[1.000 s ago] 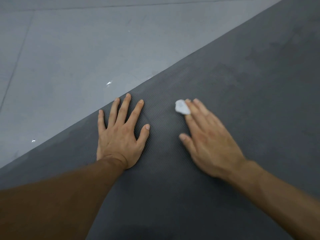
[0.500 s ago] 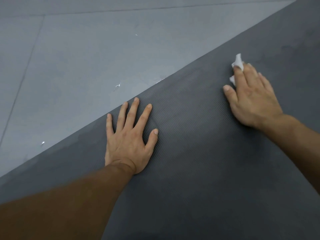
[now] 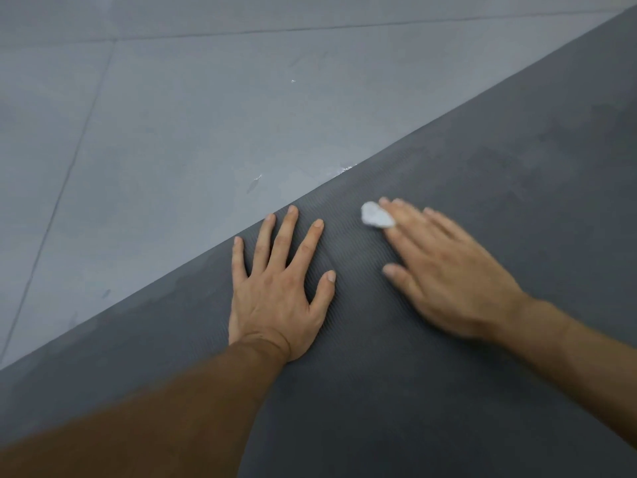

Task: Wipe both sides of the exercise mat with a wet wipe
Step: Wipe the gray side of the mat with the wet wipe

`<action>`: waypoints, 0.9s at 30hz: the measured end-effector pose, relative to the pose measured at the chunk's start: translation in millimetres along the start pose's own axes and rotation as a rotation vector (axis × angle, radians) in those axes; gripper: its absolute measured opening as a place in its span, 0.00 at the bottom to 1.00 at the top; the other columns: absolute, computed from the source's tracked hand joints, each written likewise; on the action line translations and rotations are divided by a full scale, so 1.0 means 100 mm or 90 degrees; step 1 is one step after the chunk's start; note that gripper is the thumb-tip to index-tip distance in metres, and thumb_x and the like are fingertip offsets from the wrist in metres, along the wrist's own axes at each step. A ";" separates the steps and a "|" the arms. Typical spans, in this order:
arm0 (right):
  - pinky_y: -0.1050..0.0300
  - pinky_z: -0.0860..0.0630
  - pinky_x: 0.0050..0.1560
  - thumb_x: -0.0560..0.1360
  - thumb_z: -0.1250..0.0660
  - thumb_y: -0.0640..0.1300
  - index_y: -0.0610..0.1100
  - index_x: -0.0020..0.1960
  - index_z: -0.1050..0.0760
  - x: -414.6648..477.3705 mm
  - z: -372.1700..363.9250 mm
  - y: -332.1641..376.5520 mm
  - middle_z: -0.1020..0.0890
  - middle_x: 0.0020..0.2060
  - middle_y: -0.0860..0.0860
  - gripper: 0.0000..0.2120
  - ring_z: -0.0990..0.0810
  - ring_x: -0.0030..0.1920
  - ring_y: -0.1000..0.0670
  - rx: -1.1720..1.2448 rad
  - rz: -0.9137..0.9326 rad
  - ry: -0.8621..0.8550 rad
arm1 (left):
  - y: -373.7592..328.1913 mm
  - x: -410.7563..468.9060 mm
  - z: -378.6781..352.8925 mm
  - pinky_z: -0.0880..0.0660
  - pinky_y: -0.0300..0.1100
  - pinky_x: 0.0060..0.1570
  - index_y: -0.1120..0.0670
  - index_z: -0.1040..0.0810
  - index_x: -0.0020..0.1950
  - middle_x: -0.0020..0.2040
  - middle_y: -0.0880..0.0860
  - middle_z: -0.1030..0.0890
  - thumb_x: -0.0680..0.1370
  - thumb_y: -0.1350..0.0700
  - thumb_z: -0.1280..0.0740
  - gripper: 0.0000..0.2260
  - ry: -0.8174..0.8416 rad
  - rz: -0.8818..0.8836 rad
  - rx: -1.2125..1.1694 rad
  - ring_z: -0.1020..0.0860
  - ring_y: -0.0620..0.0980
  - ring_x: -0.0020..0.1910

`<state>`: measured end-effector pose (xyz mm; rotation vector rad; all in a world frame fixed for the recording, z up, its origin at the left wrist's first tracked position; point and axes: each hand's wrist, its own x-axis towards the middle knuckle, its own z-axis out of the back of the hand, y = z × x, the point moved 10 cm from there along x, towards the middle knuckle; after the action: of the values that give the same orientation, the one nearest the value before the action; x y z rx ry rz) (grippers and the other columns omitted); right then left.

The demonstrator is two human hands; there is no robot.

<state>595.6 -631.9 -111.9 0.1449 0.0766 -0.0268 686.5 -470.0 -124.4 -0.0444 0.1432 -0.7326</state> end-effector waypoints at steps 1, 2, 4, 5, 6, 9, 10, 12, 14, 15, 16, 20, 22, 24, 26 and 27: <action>0.48 0.48 0.82 0.85 0.54 0.58 0.44 0.84 0.48 0.07 0.03 -0.21 0.42 0.83 0.47 0.32 0.48 0.83 0.48 0.003 -0.044 -0.013 | 0.00 0.00 0.00 0.55 0.64 0.80 0.40 0.52 0.84 0.85 0.46 0.55 0.83 0.35 0.55 0.30 0.001 0.000 -0.001 0.58 0.49 0.84; 0.49 0.49 0.82 0.84 0.54 0.58 0.45 0.85 0.49 0.14 0.07 -0.44 0.41 0.83 0.47 0.32 0.46 0.83 0.48 0.014 -0.094 -0.030 | 0.00 0.00 0.00 0.56 0.64 0.80 0.40 0.53 0.84 0.85 0.46 0.55 0.83 0.34 0.56 0.30 0.002 0.000 -0.003 0.58 0.49 0.84; 0.47 0.50 0.81 0.83 0.54 0.59 0.45 0.84 0.48 0.24 0.16 -0.90 0.40 0.82 0.45 0.33 0.45 0.83 0.46 0.037 -0.198 -0.066 | 0.00 0.00 0.00 0.56 0.63 0.80 0.40 0.53 0.84 0.85 0.46 0.55 0.83 0.34 0.56 0.30 0.003 0.000 -0.005 0.58 0.50 0.84; 0.46 0.49 0.81 0.83 0.54 0.59 0.44 0.84 0.48 0.28 0.19 -1.11 0.40 0.82 0.43 0.34 0.45 0.82 0.45 0.055 -0.246 -0.078 | 0.00 0.00 0.00 0.56 0.63 0.80 0.39 0.53 0.84 0.85 0.46 0.55 0.83 0.34 0.57 0.30 0.004 0.001 -0.003 0.58 0.50 0.84; 0.44 0.49 0.81 0.82 0.55 0.60 0.42 0.84 0.47 0.31 0.22 -1.30 0.41 0.82 0.42 0.35 0.45 0.82 0.43 0.073 -0.290 -0.084 | 0.00 0.00 0.00 0.56 0.63 0.80 0.39 0.53 0.84 0.85 0.46 0.56 0.82 0.34 0.57 0.30 0.006 0.002 -0.001 0.59 0.50 0.84; 0.41 0.49 0.82 0.82 0.56 0.61 0.38 0.83 0.47 0.44 0.21 -1.54 0.44 0.82 0.39 0.37 0.47 0.82 0.41 0.116 -0.368 -0.071 | 0.00 0.00 0.00 0.57 0.63 0.80 0.39 0.54 0.84 0.85 0.46 0.56 0.82 0.34 0.56 0.30 0.009 0.003 0.000 0.59 0.50 0.84; 0.42 0.50 0.82 0.82 0.56 0.61 0.37 0.83 0.46 0.50 0.18 -1.50 0.45 0.82 0.39 0.38 0.48 0.83 0.41 0.129 -0.373 -0.065 | 0.00 0.00 0.00 0.57 0.63 0.80 0.39 0.53 0.84 0.85 0.46 0.55 0.82 0.35 0.56 0.30 0.010 0.003 0.000 0.58 0.50 0.84; 0.44 0.50 0.82 0.81 0.58 0.63 0.37 0.82 0.45 0.65 0.17 -1.26 0.44 0.82 0.40 0.40 0.48 0.83 0.42 0.146 -0.339 -0.064 | 0.00 0.00 0.00 0.56 0.64 0.80 0.39 0.53 0.84 0.85 0.46 0.55 0.82 0.35 0.55 0.30 0.011 0.003 0.000 0.58 0.50 0.84; 0.45 0.50 0.82 0.80 0.60 0.64 0.39 0.83 0.45 0.80 0.18 -0.84 0.42 0.82 0.42 0.40 0.47 0.82 0.43 0.158 -0.254 -0.053 | 0.00 0.00 0.00 0.55 0.64 0.80 0.40 0.52 0.84 0.85 0.46 0.55 0.82 0.35 0.55 0.30 0.011 0.002 -0.001 0.58 0.50 0.84; 0.47 0.51 0.83 0.80 0.59 0.64 0.41 0.83 0.46 0.85 0.17 -0.61 0.42 0.82 0.43 0.39 0.47 0.82 0.45 0.167 -0.208 -0.040 | -0.01 0.00 0.00 0.55 0.64 0.80 0.40 0.52 0.84 0.85 0.46 0.55 0.82 0.35 0.55 0.30 0.011 0.003 0.000 0.58 0.50 0.84; 0.50 0.53 0.83 0.81 0.59 0.63 0.42 0.84 0.47 0.88 0.16 -0.36 0.42 0.82 0.44 0.38 0.48 0.83 0.46 0.176 -0.161 -0.022 | -0.01 0.00 0.00 0.55 0.64 0.80 0.40 0.52 0.85 0.85 0.46 0.55 0.82 0.35 0.55 0.30 0.011 0.004 0.002 0.58 0.50 0.84; 0.51 0.54 0.83 0.84 0.59 0.62 0.43 0.84 0.47 0.83 0.07 0.43 0.46 0.84 0.48 0.35 0.53 0.84 0.50 0.139 0.021 0.017 | -0.01 0.01 0.00 0.53 0.65 0.79 0.41 0.48 0.84 0.85 0.47 0.53 0.82 0.35 0.53 0.30 0.012 0.007 0.008 0.57 0.50 0.84; 0.50 0.52 0.83 0.84 0.61 0.62 0.43 0.84 0.48 0.80 0.04 0.42 0.46 0.84 0.49 0.35 0.53 0.84 0.51 0.106 0.039 0.018 | -0.01 0.01 -0.01 0.53 0.65 0.79 0.40 0.49 0.84 0.85 0.47 0.53 0.82 0.35 0.53 0.30 0.010 0.006 0.005 0.57 0.50 0.84; 0.49 0.51 0.83 0.84 0.60 0.62 0.44 0.84 0.49 0.80 0.06 0.18 0.46 0.84 0.48 0.34 0.52 0.84 0.50 0.088 0.005 0.009 | -0.01 0.01 0.00 0.54 0.65 0.80 0.40 0.51 0.84 0.85 0.47 0.54 0.82 0.35 0.53 0.30 0.010 0.004 0.005 0.57 0.50 0.84; 0.49 0.51 0.83 0.84 0.59 0.61 0.44 0.84 0.48 0.80 0.12 -0.16 0.44 0.83 0.47 0.34 0.49 0.83 0.49 0.083 -0.049 -0.007 | -0.01 0.01 -0.01 0.55 0.64 0.80 0.40 0.52 0.84 0.85 0.46 0.55 0.82 0.35 0.54 0.30 0.012 0.004 0.004 0.58 0.50 0.84; 0.49 0.51 0.83 0.84 0.58 0.61 0.43 0.83 0.45 0.79 0.15 -0.34 0.42 0.82 0.46 0.34 0.47 0.83 0.47 0.076 -0.078 -0.023 | -0.01 0.00 0.00 0.55 0.64 0.80 0.40 0.52 0.84 0.85 0.46 0.55 0.82 0.35 0.55 0.30 0.012 0.003 0.003 0.58 0.50 0.84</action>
<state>674.1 -669.5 -108.0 0.2596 0.0483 -0.1564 686.3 -470.7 -124.8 -0.0321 0.1595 -0.7282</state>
